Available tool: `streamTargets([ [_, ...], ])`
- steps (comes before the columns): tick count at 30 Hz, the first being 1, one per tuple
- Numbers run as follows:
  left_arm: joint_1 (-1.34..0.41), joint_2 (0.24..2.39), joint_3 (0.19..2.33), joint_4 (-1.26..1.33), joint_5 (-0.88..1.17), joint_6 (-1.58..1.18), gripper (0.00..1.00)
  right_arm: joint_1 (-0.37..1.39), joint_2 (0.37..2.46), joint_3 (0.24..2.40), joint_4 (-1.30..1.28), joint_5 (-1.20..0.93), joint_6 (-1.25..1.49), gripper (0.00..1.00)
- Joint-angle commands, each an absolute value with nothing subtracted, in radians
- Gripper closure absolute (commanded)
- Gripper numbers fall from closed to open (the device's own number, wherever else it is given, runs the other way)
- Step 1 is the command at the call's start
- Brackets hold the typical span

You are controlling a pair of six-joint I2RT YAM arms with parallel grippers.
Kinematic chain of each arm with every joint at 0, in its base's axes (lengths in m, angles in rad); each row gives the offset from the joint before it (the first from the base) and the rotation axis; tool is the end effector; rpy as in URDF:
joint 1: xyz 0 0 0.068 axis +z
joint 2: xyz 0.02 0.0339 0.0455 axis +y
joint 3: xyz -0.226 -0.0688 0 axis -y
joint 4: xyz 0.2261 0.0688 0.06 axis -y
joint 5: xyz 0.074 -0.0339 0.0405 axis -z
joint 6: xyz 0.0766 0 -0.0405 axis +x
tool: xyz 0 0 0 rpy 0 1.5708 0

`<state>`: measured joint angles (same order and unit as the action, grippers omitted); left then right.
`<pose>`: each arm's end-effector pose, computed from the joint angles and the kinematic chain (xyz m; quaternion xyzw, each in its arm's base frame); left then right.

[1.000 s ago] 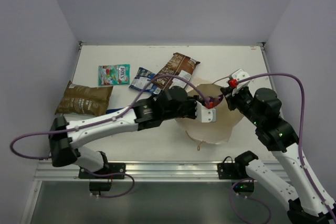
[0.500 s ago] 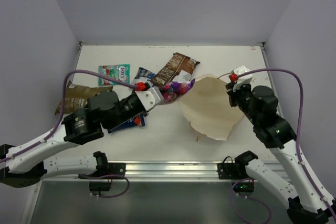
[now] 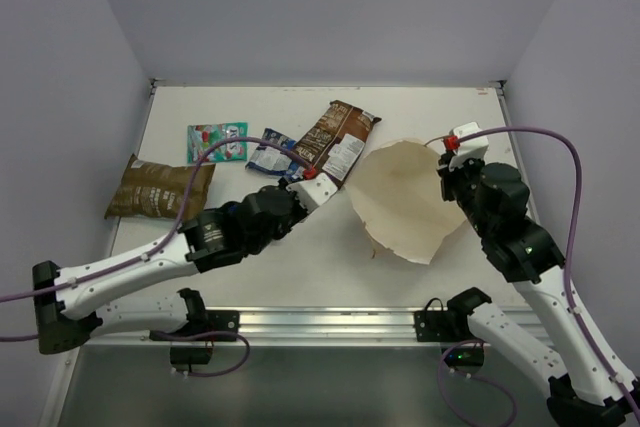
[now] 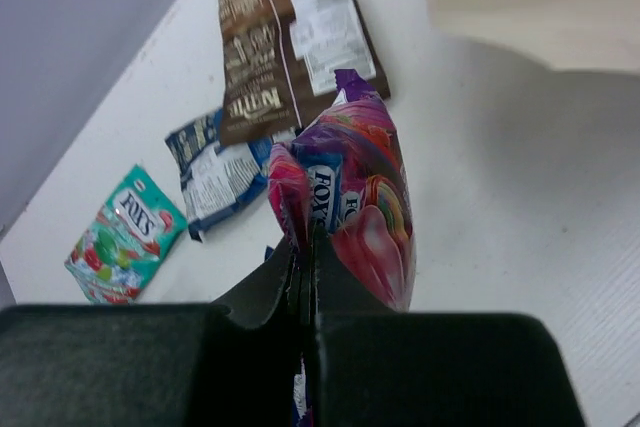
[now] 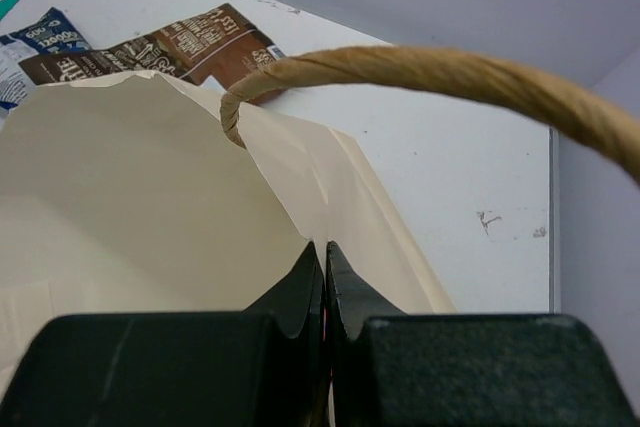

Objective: Take the snacks out of the paper bag

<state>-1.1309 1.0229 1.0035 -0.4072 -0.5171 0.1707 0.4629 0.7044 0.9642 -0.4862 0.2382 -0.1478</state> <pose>0.1439 -0.2168 0.3039 0.3823 0.7305 -0.0511 0.5635 0.1830 0.0711 0.3426 -0.1630 0.7632 0.0052 0.6252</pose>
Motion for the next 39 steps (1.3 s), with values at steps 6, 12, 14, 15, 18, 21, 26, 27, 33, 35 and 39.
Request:
streamTargets([
  [6,-1.005,1.232,0.899,-0.157,-0.603,0.187,1.0,0.451,0.655,0.962,-0.469,0.278,-0.114,1.0],
  [12,-1.006,1.328,0.911,-0.135,-0.525,0.186,1.0,0.449,0.641,0.954,-0.466,0.278,-0.114,1.0],
  [14,-1.014,1.371,0.914,-0.137,-0.451,0.157,0.91,0.449,0.643,0.956,-0.468,0.269,-0.109,1.0],
  [15,-1.019,1.406,0.914,-0.144,-0.433,0.12,0.79,0.449,0.643,0.957,-0.468,0.267,-0.104,1.0],
  [18,-1.045,1.437,0.917,-0.182,-0.413,0.034,0.36,0.448,0.64,0.962,-0.468,0.258,-0.101,1.0],
  [21,-1.071,1.407,0.908,-0.19,-0.391,-0.004,0.15,0.446,0.64,0.965,-0.469,0.258,-0.097,1.0],
  [26,-1.088,1.319,1.009,-0.296,-0.29,-0.075,0.0,0.422,0.663,0.982,-0.479,0.244,-0.066,1.0],
  [27,-1.088,1.287,1.031,-0.348,-0.281,-0.098,0.0,0.417,0.667,0.991,-0.483,0.238,-0.055,1.0],
  [33,-1.074,1.181,1.17,-0.509,-0.267,-0.216,0.0,0.379,0.713,1.046,-0.52,0.201,-0.011,1.0],
  [35,-1.042,1.166,1.19,-0.537,-0.288,-0.265,0.0,0.361,0.733,1.078,-0.543,0.184,0.023,1.0],
  [39,-0.954,1.149,1.247,-0.621,-0.344,-0.376,0.0,0.319,0.796,1.137,-0.568,0.149,0.075,1.0],
])
